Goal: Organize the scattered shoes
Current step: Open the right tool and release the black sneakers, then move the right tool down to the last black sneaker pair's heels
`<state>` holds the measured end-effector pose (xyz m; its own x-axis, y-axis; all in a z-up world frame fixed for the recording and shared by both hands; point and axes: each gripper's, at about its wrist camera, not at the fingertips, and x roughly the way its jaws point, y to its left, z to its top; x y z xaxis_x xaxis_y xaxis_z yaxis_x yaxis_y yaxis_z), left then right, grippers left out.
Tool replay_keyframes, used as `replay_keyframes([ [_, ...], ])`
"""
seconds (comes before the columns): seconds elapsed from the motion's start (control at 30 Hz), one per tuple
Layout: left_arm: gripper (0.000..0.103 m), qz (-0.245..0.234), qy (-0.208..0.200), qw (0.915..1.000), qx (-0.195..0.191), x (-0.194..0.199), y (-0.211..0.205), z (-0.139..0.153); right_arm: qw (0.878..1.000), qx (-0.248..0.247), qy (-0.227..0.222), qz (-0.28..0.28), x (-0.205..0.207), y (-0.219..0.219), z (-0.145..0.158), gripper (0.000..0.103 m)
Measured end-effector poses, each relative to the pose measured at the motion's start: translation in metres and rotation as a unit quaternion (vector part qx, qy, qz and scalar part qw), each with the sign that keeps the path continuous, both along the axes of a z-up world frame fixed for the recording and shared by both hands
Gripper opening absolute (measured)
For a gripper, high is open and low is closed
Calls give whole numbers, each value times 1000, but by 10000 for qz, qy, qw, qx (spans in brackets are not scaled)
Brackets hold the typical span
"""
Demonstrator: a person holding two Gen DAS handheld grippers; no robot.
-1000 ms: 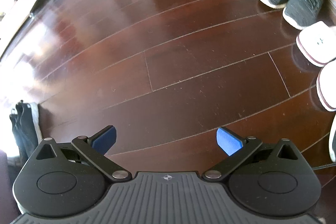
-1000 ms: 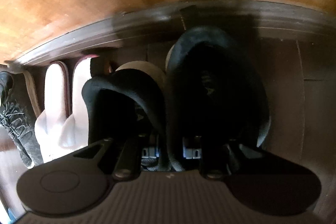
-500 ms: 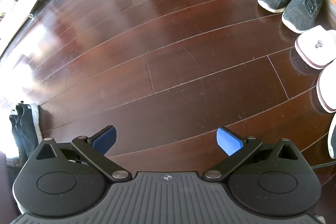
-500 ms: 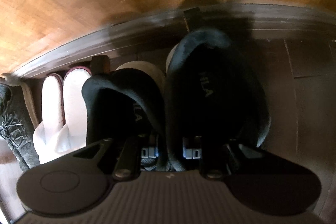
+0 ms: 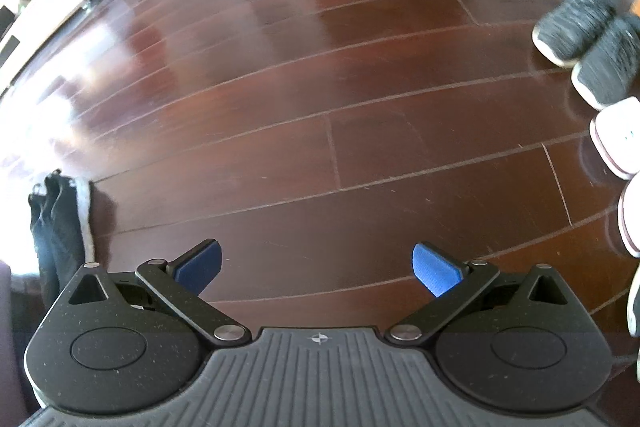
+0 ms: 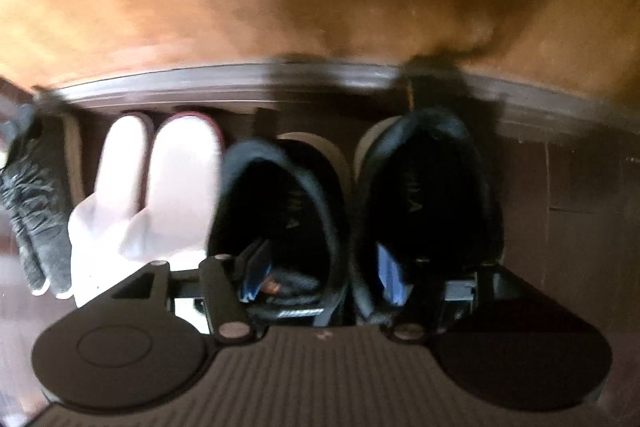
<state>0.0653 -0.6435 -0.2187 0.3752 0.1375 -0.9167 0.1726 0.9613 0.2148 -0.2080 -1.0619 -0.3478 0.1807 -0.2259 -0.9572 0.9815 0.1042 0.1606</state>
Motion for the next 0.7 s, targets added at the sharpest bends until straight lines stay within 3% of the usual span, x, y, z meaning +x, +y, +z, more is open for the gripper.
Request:
replay_keyframes([
  [0.13, 103, 391, -81, 9992, -89, 12, 36, 12, 9945, -376, -8, 982, 35, 26, 21, 63],
  [0.23, 103, 781, -122, 9968, -106, 20, 71, 20, 9693, -716, -70, 2352, 87, 80, 44, 63],
  [0.33, 103, 1270, -188, 9917, -116, 26, 115, 28, 9424, -801, -254, 3238, 129, 131, 56, 63],
  [0.5, 103, 1886, -239, 9817, 78, 30, 194, 35, 8759, -593, -851, 4712, 221, 244, 77, 63],
  [0.57, 103, 2241, -193, 9742, 176, 35, 234, 35, 8402, -360, -1177, 5282, 259, 300, 83, 63],
  [0.6, 103, 2476, -174, 9685, 182, 38, 252, 36, 8298, -280, -1276, 5426, 269, 315, 83, 63],
  [0.7, 103, 3512, -398, 9354, -108, 42, 309, 47, 7757, 201, -1733, 6065, 312, 392, 89, 63],
])
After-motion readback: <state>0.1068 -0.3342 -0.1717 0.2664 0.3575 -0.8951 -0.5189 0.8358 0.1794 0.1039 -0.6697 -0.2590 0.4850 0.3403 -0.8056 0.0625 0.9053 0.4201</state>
